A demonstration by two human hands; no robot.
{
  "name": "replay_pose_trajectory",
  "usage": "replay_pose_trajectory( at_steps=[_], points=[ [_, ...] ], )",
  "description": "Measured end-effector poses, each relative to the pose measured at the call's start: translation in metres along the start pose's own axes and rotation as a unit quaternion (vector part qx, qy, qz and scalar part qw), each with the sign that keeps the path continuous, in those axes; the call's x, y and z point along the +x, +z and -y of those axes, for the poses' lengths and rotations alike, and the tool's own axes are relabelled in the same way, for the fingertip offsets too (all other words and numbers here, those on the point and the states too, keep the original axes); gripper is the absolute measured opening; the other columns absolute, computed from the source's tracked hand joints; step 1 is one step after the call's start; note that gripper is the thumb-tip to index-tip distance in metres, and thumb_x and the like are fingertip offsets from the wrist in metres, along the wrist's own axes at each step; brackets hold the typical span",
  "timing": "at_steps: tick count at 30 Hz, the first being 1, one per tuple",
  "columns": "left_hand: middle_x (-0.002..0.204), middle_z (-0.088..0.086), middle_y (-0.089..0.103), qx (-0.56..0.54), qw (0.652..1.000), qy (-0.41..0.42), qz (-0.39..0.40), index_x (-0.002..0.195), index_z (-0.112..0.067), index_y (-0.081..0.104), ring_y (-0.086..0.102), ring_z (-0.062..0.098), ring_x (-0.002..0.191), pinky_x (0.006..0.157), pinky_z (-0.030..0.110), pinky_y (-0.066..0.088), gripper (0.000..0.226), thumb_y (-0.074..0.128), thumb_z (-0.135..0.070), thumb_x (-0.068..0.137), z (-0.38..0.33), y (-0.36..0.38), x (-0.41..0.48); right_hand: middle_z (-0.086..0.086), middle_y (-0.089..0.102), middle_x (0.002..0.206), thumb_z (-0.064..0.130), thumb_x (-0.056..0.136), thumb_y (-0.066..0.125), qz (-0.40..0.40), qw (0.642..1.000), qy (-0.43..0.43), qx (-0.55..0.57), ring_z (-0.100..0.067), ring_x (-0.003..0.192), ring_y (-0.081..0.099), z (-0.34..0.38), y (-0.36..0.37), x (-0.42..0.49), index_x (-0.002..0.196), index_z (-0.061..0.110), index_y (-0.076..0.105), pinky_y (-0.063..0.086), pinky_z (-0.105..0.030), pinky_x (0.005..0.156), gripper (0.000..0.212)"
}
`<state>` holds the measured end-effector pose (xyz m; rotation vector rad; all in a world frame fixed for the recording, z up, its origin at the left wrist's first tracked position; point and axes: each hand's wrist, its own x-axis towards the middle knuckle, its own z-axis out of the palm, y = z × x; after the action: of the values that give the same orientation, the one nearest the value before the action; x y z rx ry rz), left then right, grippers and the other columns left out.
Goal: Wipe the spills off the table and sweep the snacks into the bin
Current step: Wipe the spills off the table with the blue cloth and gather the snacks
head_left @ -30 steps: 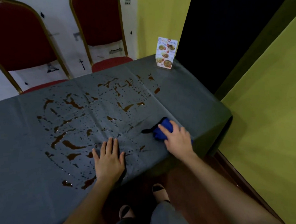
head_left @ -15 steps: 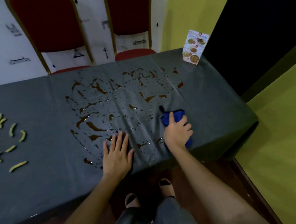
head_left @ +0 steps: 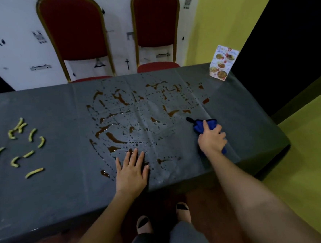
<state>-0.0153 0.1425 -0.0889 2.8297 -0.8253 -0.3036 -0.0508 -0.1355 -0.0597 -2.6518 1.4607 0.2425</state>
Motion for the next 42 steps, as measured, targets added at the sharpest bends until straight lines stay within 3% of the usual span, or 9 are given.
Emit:
replay_pose_trajectory(
  at_steps=[4,10,15,19,25,28,36,39,42],
  points=[
    [0.158,-0.001,0.005,0.005,1.0,-0.002,0.016,0.15,-0.029,0.009,-0.002,0.021,0.145,0.112,0.051,-0.009,0.079,-0.01,-0.059,0.08,0.001,-0.006,0.001,-0.02,0.016,0.149,0.036,0.095,0.049,0.021,0.999,0.04,0.011,-0.042,0.12,0.035,0.034,0.002,-0.01,0.151,0.036,0.013,0.036,-0.052,0.095,0.067],
    [0.158,0.0,0.008,-0.002,1.0,-0.009,0.012,0.15,-0.028,0.013,0.001,0.022,0.145,0.114,0.053,-0.004,0.076,-0.005,-0.059,0.082,0.006,-0.002,-0.006,-0.021,0.018,0.15,0.037,0.094,0.048,-0.013,0.992,-0.126,-0.018,-0.039,0.114,0.04,0.071,0.018,-0.076,0.15,0.035,0.017,0.037,-0.047,0.091,0.064],
    [0.159,-0.001,0.006,0.013,1.0,-0.017,0.018,0.15,-0.028,0.01,-0.001,0.021,0.145,0.113,0.052,-0.004,0.078,-0.007,-0.06,0.08,0.002,-0.001,-0.004,-0.015,0.023,0.151,0.034,0.094,0.05,-0.034,0.962,-0.267,-0.038,-0.034,0.112,0.044,0.044,0.02,-0.084,0.148,0.039,0.022,0.041,-0.043,0.089,0.061],
    [0.159,0.0,0.004,0.015,0.999,-0.022,0.023,0.15,-0.027,0.01,-0.002,0.021,0.145,0.113,0.053,-0.006,0.078,-0.004,-0.061,0.081,-0.001,-0.002,-0.004,-0.015,0.027,0.147,0.036,0.094,0.048,-0.053,0.975,-0.216,-0.023,-0.034,0.112,0.045,0.019,0.011,-0.05,0.147,0.039,0.024,0.042,-0.044,0.089,0.059],
    [0.158,0.001,0.011,0.028,0.999,-0.031,0.009,0.149,-0.027,0.017,0.004,0.022,0.145,0.113,0.053,-0.004,0.076,0.002,-0.062,0.084,-0.003,-0.003,-0.003,-0.019,0.024,0.147,0.037,0.094,0.049,-0.038,0.998,-0.036,0.026,-0.042,0.114,0.042,-0.005,0.0,0.007,0.148,0.036,0.028,0.039,-0.048,0.093,0.058],
    [0.158,0.001,0.011,0.021,0.999,-0.034,0.008,0.149,-0.027,0.017,0.003,0.021,0.145,0.113,0.054,-0.002,0.074,0.004,-0.061,0.084,-0.007,0.001,-0.002,-0.023,0.023,0.146,0.036,0.094,0.049,-0.027,0.999,-0.012,0.031,-0.042,0.112,0.042,0.011,0.001,0.004,0.149,0.033,0.024,0.039,-0.048,0.092,0.061],
    [0.159,-0.002,0.005,0.02,0.997,-0.059,0.039,0.15,-0.029,0.01,-0.003,0.02,0.145,0.113,0.054,-0.004,0.064,0.016,-0.056,0.092,-0.007,-0.004,0.005,-0.023,0.016,0.149,0.039,0.09,0.053,-0.013,0.974,-0.227,-0.006,-0.04,0.117,0.04,0.08,0.015,-0.074,0.15,0.031,0.016,0.038,-0.048,0.096,0.071],
    [0.159,-0.002,0.003,0.023,0.996,-0.07,0.045,0.15,-0.028,0.009,-0.004,0.02,0.145,0.114,0.054,-0.004,0.065,0.015,-0.056,0.091,-0.012,-0.002,0.001,-0.021,0.018,0.15,0.034,0.093,0.05,-0.001,0.953,-0.301,-0.021,-0.038,0.115,0.042,0.068,0.018,-0.079,0.15,0.033,0.017,0.039,-0.046,0.094,0.066],
    [0.159,-0.001,0.003,0.017,0.996,-0.074,0.046,0.15,-0.027,0.01,-0.004,0.02,0.145,0.113,0.053,-0.005,0.071,0.009,-0.058,0.086,-0.013,-0.001,-0.003,-0.019,0.02,0.15,0.032,0.092,0.05,-0.002,0.947,-0.32,-0.02,-0.036,0.116,0.044,0.041,0.014,-0.061,0.149,0.036,0.017,0.041,-0.045,0.094,0.066]
  ],
)
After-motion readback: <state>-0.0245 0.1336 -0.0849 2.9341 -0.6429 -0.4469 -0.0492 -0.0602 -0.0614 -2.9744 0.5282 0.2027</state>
